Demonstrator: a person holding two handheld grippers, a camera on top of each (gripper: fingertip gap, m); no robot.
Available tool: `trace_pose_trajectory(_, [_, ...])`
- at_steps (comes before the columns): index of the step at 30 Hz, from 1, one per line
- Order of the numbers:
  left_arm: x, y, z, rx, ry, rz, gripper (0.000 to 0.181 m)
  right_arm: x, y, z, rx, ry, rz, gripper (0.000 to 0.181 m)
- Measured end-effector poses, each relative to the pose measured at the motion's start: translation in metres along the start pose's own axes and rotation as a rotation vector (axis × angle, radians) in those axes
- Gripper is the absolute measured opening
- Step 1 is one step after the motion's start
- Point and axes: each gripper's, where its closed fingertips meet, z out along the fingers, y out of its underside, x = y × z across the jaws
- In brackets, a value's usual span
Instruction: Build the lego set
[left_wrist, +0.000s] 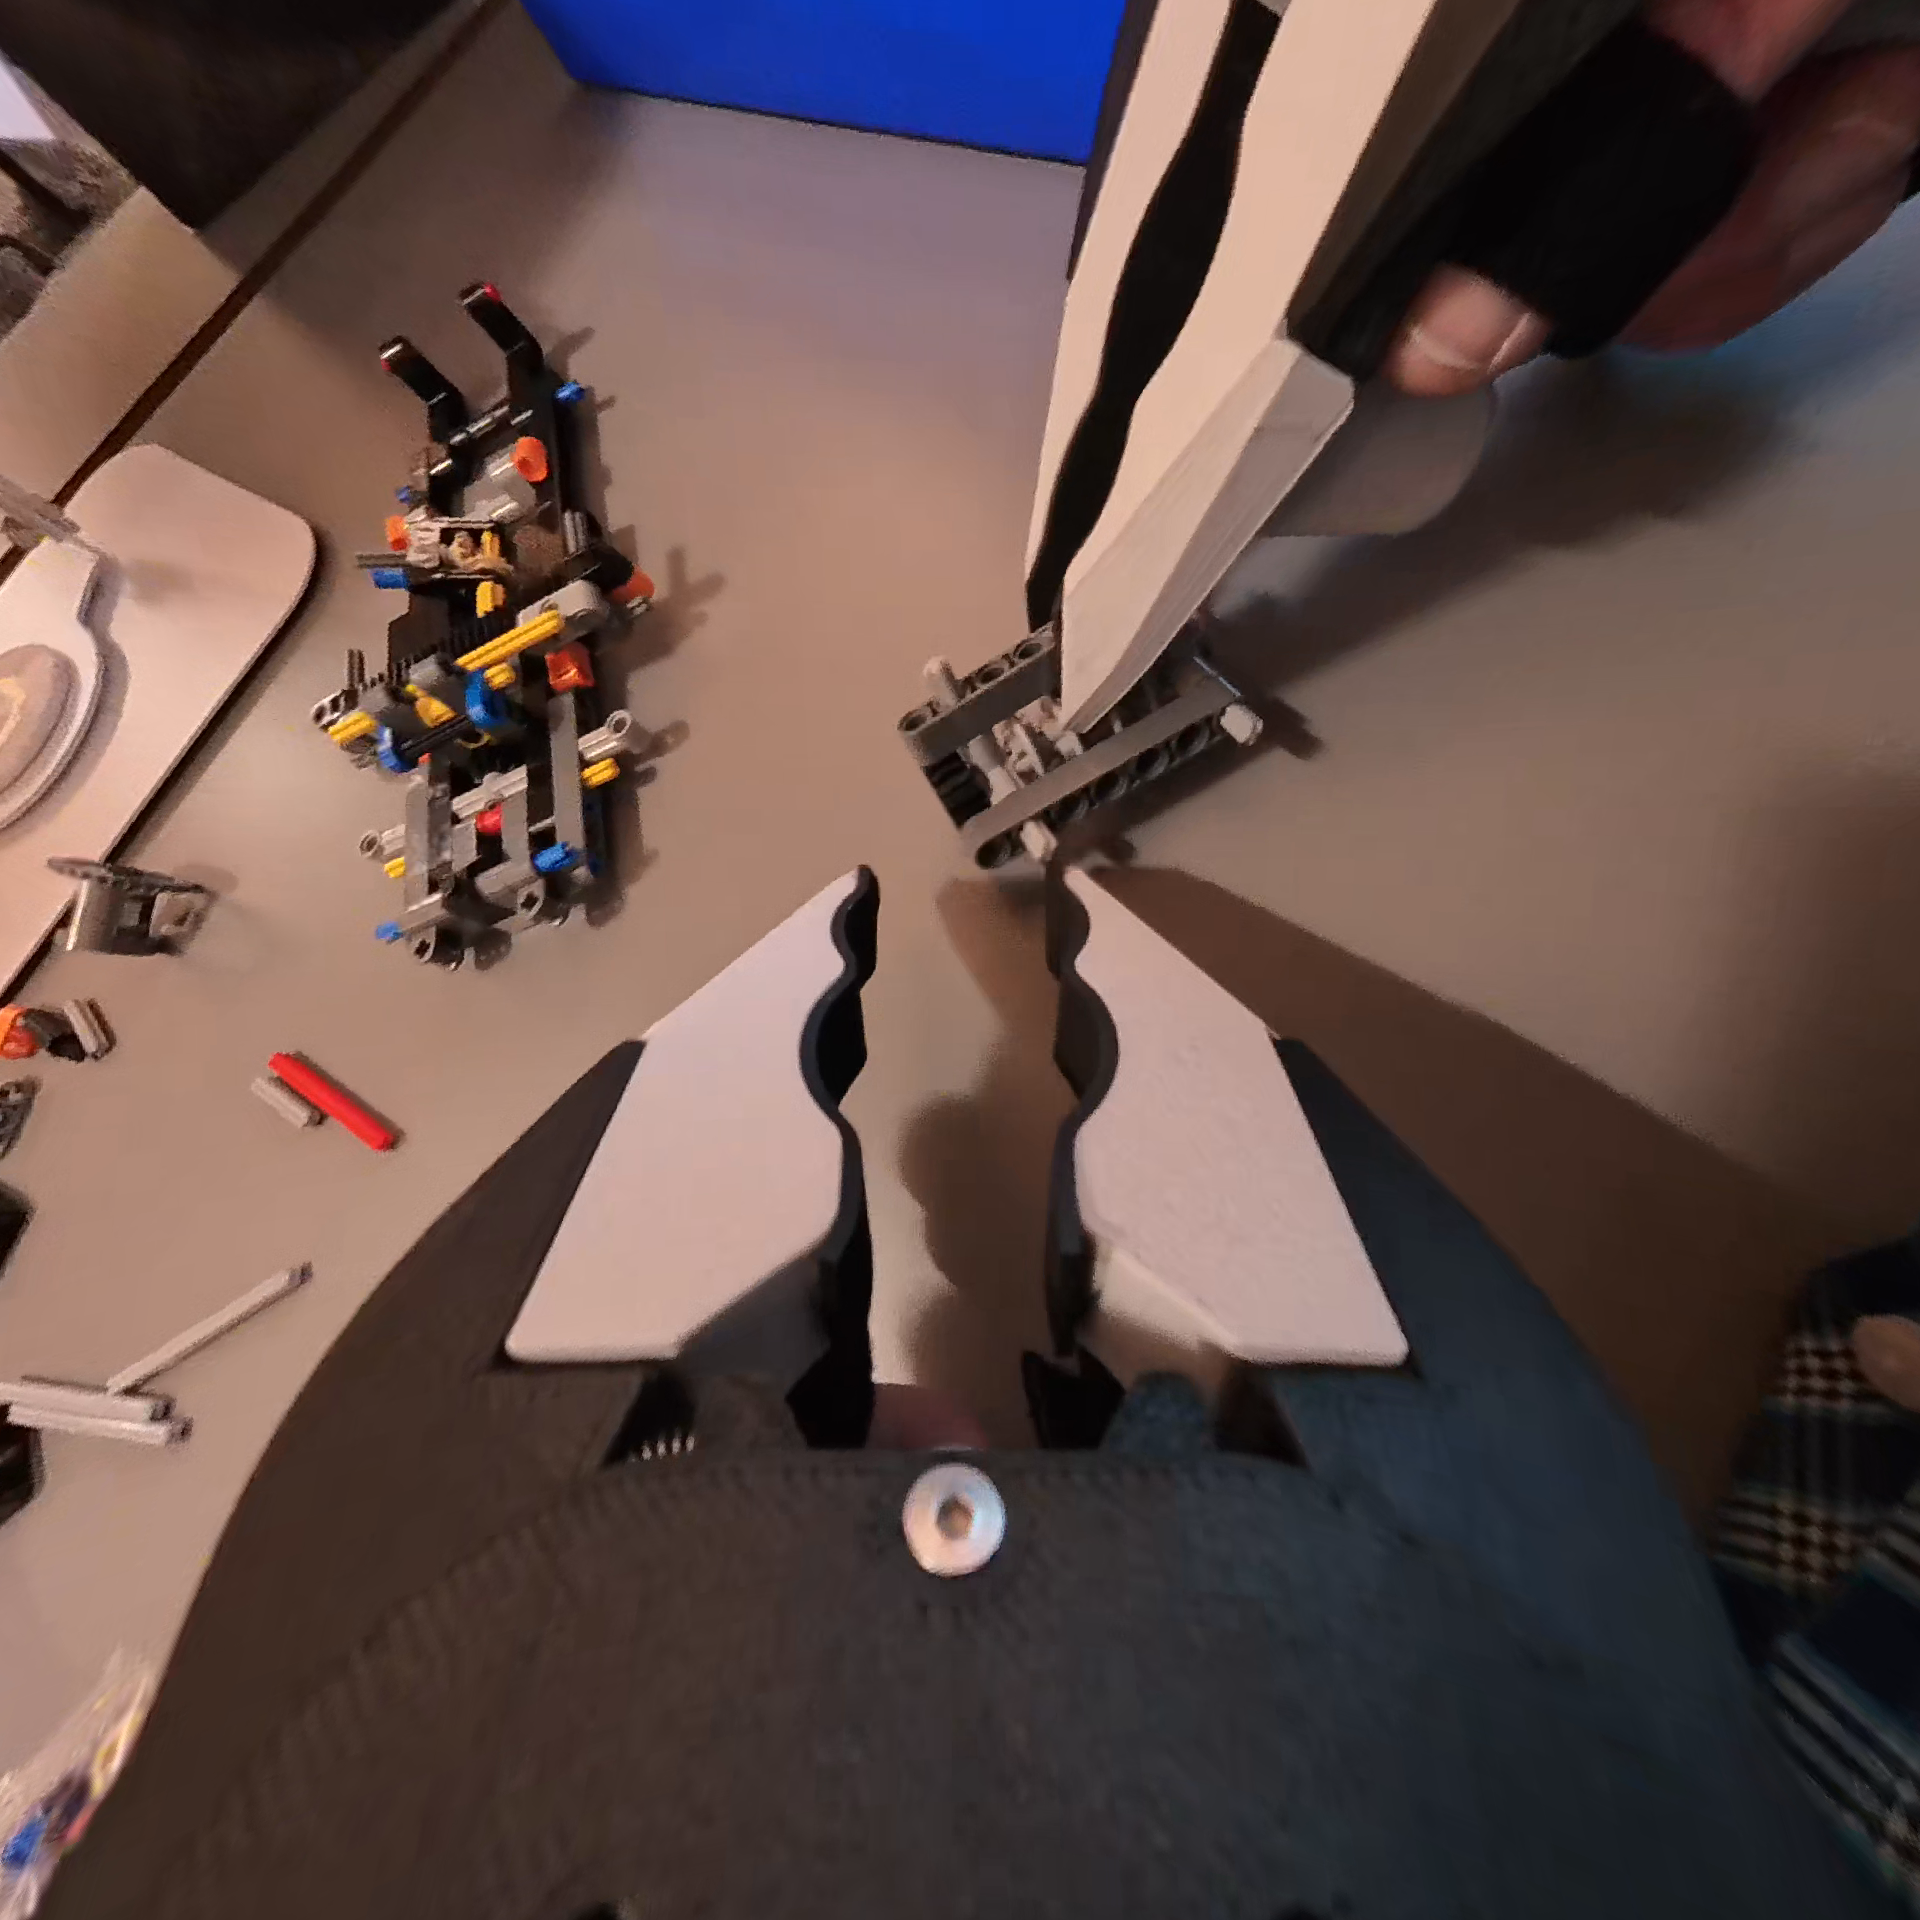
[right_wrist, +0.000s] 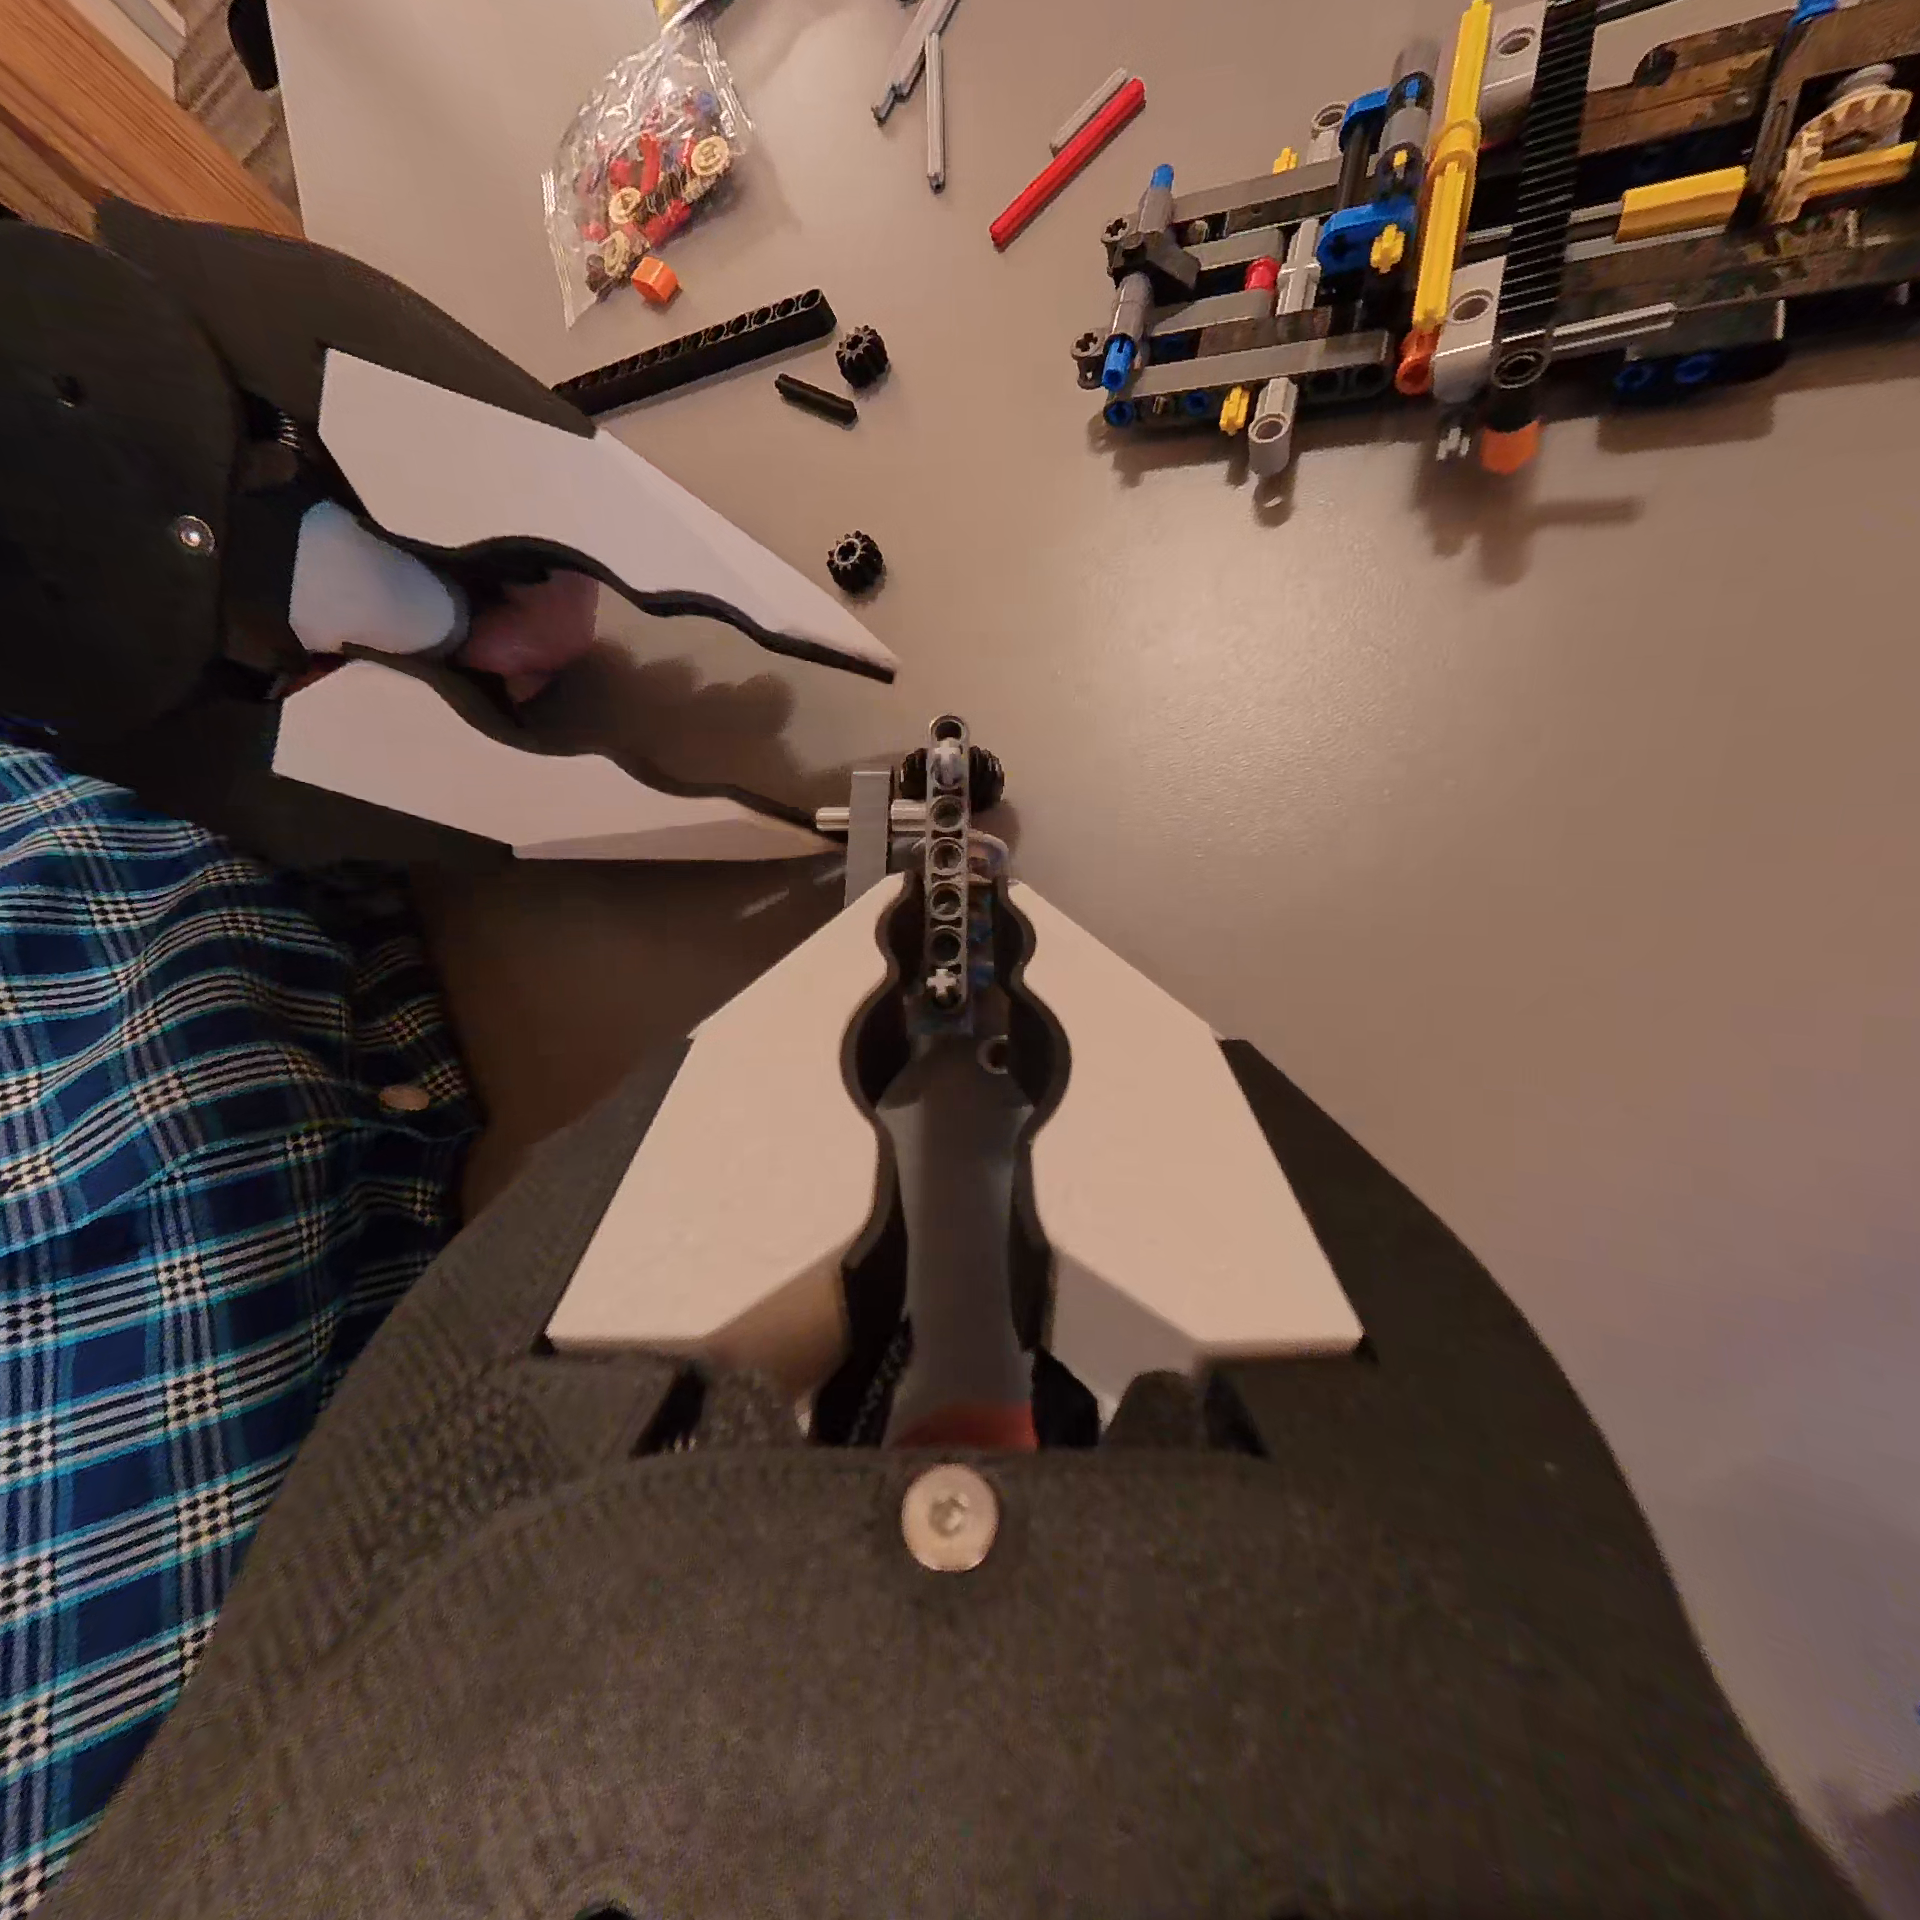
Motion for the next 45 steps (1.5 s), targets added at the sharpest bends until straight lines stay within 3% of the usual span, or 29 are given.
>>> trace_pose_trajectory(3, [-0.005,-0.001,-0.008,0.041,-0.031,0.033,0.029,0.000,0.000,0.000,0.005,-0.009,0.007,0.010])
trace_pose_trajectory(9, [-0.001,-0.014,-0.017,0.139,-0.102,0.304,0.019,0.001,0.000,0.000,0.008,-0.019,0.015,0.010])
trace_pose_trajectory(13, [0.012,-0.015,-0.021,0.170,-0.065,0.382,0.009,0.001,0.000,-0.001,0.012,-0.022,0.021,0.009])
trace_pose_trajectory(29, [0.012,-0.011,0.000,0.091,-0.101,0.449,0.001,0.003,0.000,-0.001,0.023,-0.029,0.029,0.010])
trace_pose_trajectory(35, [0.008,-0.016,0.000,0.067,-0.082,0.435,0.001,0.006,-0.005,-0.004,0.049,0.008,-0.009,0.023])
trace_pose_trajectory(41, [0.008,-0.019,0.002,0.023,-0.024,0.407,0.001,-0.006,-0.016,-0.017,0.103,0.038,-0.150,0.039])
trace_pose_trajectory(45, [0.010,-0.020,0.004,-0.009,0.020,0.380,0.001,-0.005,-0.012,-0.016,0.056,0.163,-0.332,0.044])
